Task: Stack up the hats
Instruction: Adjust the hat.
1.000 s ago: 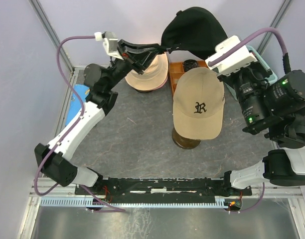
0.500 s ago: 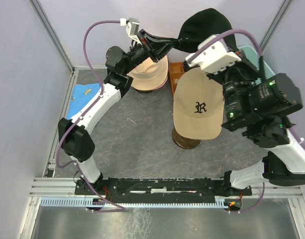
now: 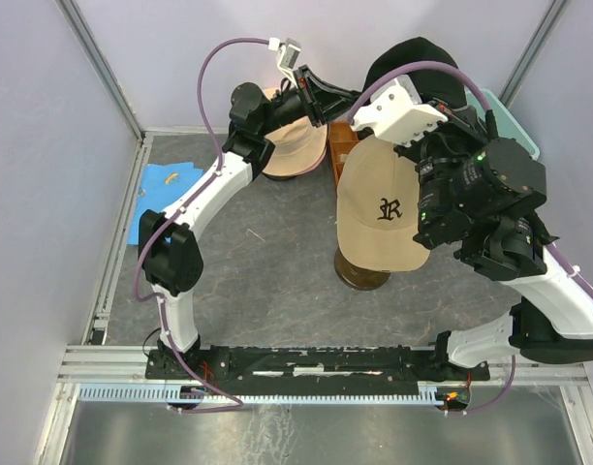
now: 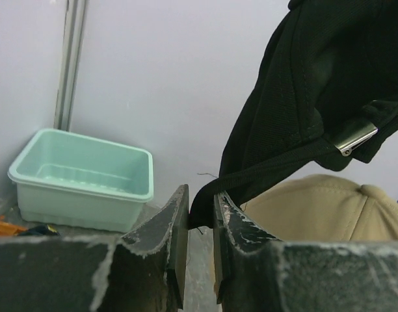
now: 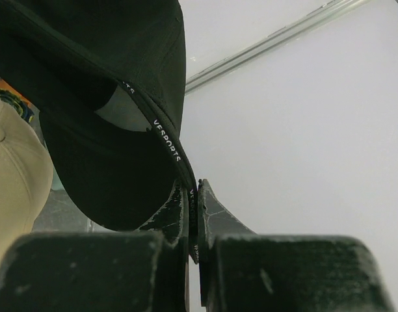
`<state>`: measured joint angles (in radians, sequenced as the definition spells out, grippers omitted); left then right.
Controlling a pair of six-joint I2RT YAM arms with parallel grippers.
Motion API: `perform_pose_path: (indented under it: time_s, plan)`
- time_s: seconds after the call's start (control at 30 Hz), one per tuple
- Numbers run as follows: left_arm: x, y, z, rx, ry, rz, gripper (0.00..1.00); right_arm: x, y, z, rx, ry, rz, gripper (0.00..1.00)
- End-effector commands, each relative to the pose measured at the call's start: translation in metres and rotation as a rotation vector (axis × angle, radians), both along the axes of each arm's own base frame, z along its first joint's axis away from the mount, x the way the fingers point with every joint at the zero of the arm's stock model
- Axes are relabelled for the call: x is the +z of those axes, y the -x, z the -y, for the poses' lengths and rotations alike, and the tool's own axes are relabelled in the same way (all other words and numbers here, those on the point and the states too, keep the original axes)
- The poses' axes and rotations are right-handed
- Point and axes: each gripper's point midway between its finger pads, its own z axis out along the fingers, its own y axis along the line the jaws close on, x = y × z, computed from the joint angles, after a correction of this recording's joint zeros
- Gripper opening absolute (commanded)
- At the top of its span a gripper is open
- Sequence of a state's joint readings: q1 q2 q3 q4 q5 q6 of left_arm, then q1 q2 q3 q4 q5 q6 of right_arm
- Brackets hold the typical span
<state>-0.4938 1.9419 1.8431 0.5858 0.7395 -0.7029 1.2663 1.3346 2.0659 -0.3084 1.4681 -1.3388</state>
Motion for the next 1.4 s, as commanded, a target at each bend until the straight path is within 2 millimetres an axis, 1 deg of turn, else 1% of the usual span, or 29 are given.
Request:
perform_pose_path:
  time_s: [0.0, 0.17, 0.23, 0.33, 0.47, 0.5, 0.57, 0.7, 0.8, 0.9, 0.97, 1.0, 1.07, 1.1, 1.17, 1.27, 1.3, 1.37]
  plan:
    - [-0.125, -0.079, -0.032, 0.202, -0.161, -0.34, 0.24, 0.007, 0.03, 0.088, -0.103, -0.255, 0.027, 0.0]
    - [-0.149, -0.075, -0.025, 0.191, -0.222, -0.378, 0.24, 0.0, 0.033, 0.1, -0.123, -0.235, 0.022, 0.0]
    - [-0.155, -0.072, -0.022, 0.175, -0.233, -0.386, 0.24, -0.005, 0.034, 0.102, -0.129, -0.213, 0.017, 0.0]
    - [-0.156, -0.065, -0.02, 0.173, -0.247, -0.374, 0.26, -0.013, 0.033, 0.101, -0.136, -0.183, 0.009, 0.0]
    - [-0.146, -0.057, -0.03, 0.211, -0.259, -0.339, 0.37, -0.021, 0.03, 0.092, -0.138, -0.138, -0.004, 0.0]
    - [-0.141, -0.055, -0.033, 0.225, -0.261, -0.329, 0.5, -0.022, 0.028, 0.088, -0.139, -0.128, -0.007, 0.0]
    - [-0.127, -0.051, -0.04, 0.245, -0.256, -0.306, 0.64, -0.023, 0.026, 0.082, -0.139, -0.119, -0.01, 0.0]
    - [-0.09, -0.045, -0.059, 0.298, -0.217, -0.258, 0.98, -0.026, 0.02, 0.058, -0.124, -0.084, -0.023, 0.0]
    - [-0.065, -0.041, -0.073, 0.325, -0.196, -0.228, 0.99, -0.025, 0.018, 0.037, -0.093, -0.073, -0.028, 0.0]
    - [-0.044, -0.031, -0.086, 0.348, -0.182, -0.195, 0.99, -0.025, 0.016, 0.021, -0.07, -0.065, -0.032, 0.0]
    - [-0.034, -0.022, -0.094, 0.368, -0.176, -0.176, 0.99, -0.028, 0.014, 0.01, -0.062, -0.052, -0.036, 0.0]
    - [-0.032, -0.015, -0.097, 0.367, -0.177, -0.169, 0.99, -0.028, 0.014, 0.005, -0.058, -0.052, -0.037, 0.0]
    - [-0.03, -0.003, -0.102, 0.371, -0.174, -0.158, 0.99, -0.027, 0.013, 0.0, -0.056, -0.081, -0.032, 0.0]
    - [-0.029, 0.003, -0.104, 0.373, -0.179, -0.151, 0.99, -0.025, 0.013, 0.0, -0.056, -0.085, -0.032, 0.0]
    - [-0.035, 0.014, -0.11, 0.379, -0.208, -0.157, 0.99, -0.018, 0.013, 0.004, -0.055, -0.127, -0.022, 0.0]
    - [-0.048, 0.037, -0.119, 0.376, -0.242, -0.176, 0.99, -0.009, 0.01, 0.011, -0.073, -0.16, -0.003, 0.0]
    - [-0.059, 0.044, -0.123, 0.378, -0.254, -0.191, 0.96, -0.006, 0.008, 0.012, -0.074, -0.17, 0.005, 0.0]
    - [-0.081, 0.06, -0.128, 0.376, -0.273, -0.215, 0.88, -0.003, 0.007, 0.01, -0.072, -0.174, 0.01, 0.0]
